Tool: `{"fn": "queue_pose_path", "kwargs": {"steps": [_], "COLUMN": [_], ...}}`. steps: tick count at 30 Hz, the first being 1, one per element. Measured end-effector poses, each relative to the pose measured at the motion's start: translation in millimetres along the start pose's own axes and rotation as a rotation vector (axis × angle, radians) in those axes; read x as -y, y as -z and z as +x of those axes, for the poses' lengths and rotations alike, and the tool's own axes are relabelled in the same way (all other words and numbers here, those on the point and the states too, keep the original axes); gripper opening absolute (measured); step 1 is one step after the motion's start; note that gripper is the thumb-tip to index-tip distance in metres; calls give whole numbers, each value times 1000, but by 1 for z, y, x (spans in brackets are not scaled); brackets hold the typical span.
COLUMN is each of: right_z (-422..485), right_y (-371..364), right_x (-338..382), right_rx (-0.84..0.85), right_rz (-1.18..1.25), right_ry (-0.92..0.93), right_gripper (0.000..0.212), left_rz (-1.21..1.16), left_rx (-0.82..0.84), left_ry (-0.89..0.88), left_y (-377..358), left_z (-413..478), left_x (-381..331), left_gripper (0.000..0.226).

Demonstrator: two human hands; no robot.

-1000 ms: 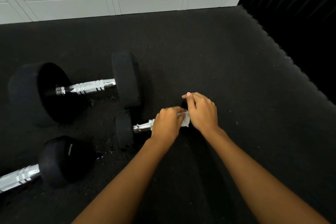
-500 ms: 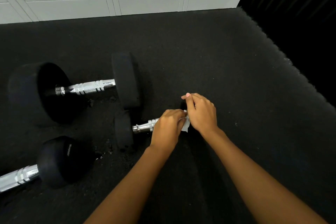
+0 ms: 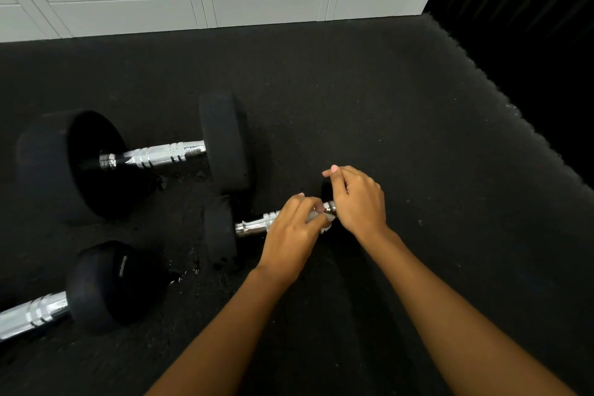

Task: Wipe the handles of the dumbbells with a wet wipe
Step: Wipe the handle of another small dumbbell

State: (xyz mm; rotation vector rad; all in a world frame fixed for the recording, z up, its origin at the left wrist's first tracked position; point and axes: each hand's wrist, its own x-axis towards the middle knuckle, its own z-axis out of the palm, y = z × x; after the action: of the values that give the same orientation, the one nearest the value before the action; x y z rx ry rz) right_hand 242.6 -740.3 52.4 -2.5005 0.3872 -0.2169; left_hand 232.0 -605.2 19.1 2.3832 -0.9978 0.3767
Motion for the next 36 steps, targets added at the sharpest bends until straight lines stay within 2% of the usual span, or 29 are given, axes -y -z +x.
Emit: {"fn": "queue_pose_path", "kwargs": {"steps": [5,12,15,18,21,24,26,29,33,36], "right_z": [0,0,0,1,1,2,3,2,1,2], "right_y": [-1,-2,-2,-2,-1,-1,-1,0,3,5], "right_x": [-1,0,0,0,0,0,0,1,2,3], "right_rx": [-2,-5,-10,-13,-7,8,17,28,19,11], "right_rz": [5,11,12,11,30,25,17,17,-84,-239], "right_ry": [5,1,-5,1,-8,-19,-33,-31,76,145], "right_gripper": [34,33,33,34,34,35,36,37,37,36], "left_rz": [0,-118,-242,-214,-57,66,89,-100,-504,-711], "left_rx": [-19,26,135,360,463,307,274,237,209,128], "left_ry": [87,351,517,626,560,321,215,230,599,789], "left_y": [2,3,11,22,27,26,23,24,52,88], "left_z": [9,16,33,51,56,38,21,2,0,3], "left_x": [-5,-3,2,4,-2,-15,-19,-21,-11,6], "left_gripper": [19,14,19,25,28,17,12,24,25,21]}}
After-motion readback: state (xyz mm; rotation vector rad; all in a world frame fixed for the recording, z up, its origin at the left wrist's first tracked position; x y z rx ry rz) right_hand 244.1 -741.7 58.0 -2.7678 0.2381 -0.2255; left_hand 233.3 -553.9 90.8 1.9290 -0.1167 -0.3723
